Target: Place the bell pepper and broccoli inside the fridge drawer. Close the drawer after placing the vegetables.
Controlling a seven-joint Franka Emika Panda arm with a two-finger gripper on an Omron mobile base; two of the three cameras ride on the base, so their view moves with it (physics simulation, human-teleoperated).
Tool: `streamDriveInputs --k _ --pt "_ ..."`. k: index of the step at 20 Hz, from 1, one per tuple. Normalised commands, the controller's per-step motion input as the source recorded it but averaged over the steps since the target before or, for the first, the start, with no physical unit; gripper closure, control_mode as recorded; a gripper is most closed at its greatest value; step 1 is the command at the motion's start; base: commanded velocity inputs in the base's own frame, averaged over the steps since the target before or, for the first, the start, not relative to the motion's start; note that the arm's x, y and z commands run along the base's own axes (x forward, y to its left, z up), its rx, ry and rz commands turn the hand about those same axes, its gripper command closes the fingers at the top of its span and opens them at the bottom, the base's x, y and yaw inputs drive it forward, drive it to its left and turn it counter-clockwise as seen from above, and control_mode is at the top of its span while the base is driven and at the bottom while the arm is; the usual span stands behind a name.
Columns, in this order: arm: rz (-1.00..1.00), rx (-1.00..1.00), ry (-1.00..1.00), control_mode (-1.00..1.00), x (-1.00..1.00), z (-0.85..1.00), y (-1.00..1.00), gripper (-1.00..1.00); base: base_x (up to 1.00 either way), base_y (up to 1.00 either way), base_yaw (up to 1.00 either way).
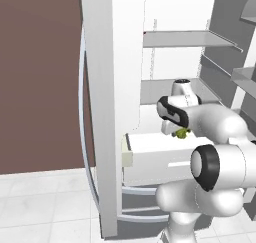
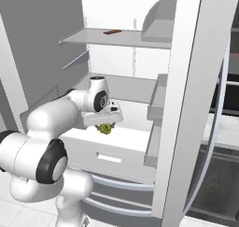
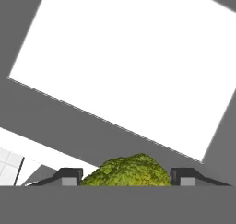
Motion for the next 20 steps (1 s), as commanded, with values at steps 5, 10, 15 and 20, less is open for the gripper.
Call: streamDriveInputs --k 5,10,15,20 --pt "0.09 0.00 0.00 -1.00 0.12 -0.17 0.00 1.00 0.00 0.00 0.00" --pt "0.14 0.00 0.00 -1.00 0.15 -0.17 0.00 1.00 0.00 0.00 0.00" --pt "0.17 0.00 0.06 -1.00 -0.01 -0.01 0.00 1.00 0.00 0.00 0.00" --pt "0.19 0.00 0.09 -1.00 -0.74 -0.19 -0.01 1.00 0.00 0.00 0.00"
